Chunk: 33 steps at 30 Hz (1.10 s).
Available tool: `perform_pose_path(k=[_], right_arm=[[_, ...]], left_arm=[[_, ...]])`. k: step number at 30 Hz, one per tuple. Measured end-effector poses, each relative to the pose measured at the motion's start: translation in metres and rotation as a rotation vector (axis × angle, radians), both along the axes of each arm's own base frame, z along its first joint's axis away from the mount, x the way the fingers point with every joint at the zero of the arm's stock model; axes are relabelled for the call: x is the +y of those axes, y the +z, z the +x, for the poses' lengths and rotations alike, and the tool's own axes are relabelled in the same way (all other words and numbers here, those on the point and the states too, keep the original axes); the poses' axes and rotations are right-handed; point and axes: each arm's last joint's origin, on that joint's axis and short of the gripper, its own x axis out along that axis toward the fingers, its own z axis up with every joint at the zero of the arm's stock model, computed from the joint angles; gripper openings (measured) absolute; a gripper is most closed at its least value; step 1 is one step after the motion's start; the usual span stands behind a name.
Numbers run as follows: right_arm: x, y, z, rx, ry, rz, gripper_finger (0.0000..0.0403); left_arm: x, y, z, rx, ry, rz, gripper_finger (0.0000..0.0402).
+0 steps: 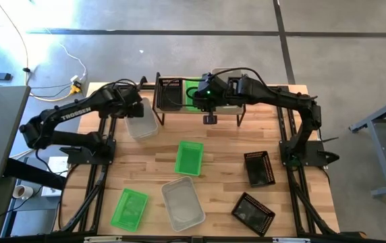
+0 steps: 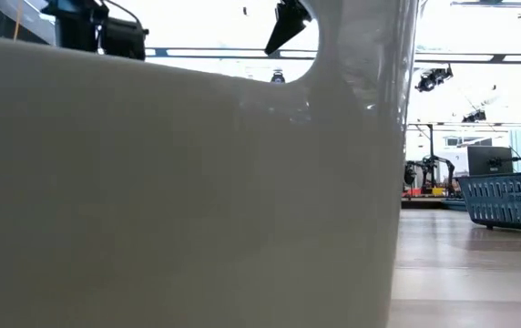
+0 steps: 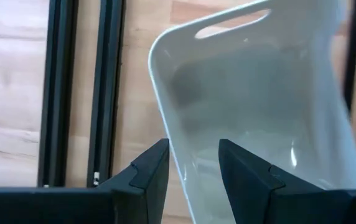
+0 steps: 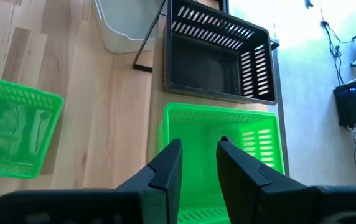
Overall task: Stack baskets on shelf by color
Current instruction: Stack the top gray bin on top of the gray bin on the shelf
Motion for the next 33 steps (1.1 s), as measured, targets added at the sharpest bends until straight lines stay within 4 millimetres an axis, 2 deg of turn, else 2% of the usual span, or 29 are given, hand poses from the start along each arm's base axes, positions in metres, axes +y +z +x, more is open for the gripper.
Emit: perform_pose_path(k=[11, 23, 26, 31, 33], right_arm=[[-0.011, -0.001, -0.003, 0.01, -0.028, 0.003, 0.0084], [-0.011, -0.001, -0.003, 0.01, -0.029, 0.005, 0.0084], [-0.011, -0.001, -0.003, 0.011, -0.028, 0.005, 0.0084], [-0.011, -0.001, -0.003, 0.011, -0.026, 0.007, 0.0084], [-0.011, -0.001, -0.003, 0.011, -0.026, 0.007, 0.0084]], left_arm=[[0.008, -0.032, -0.01, -0.056, 0.101, 0.004, 0.0131], [0.007, -0.06, -0.022, -0.031, 0.157, -0.004, 0.0128], [0.008, -0.061, -0.022, -0.031, 0.138, 0.001, 0.0108], [0.011, -0.06, -0.019, -0.037, 0.083, 0.022, 0.0028], [0.012, -0.06, -0.019, -0.044, 0.073, 0.034, 0.0008]])
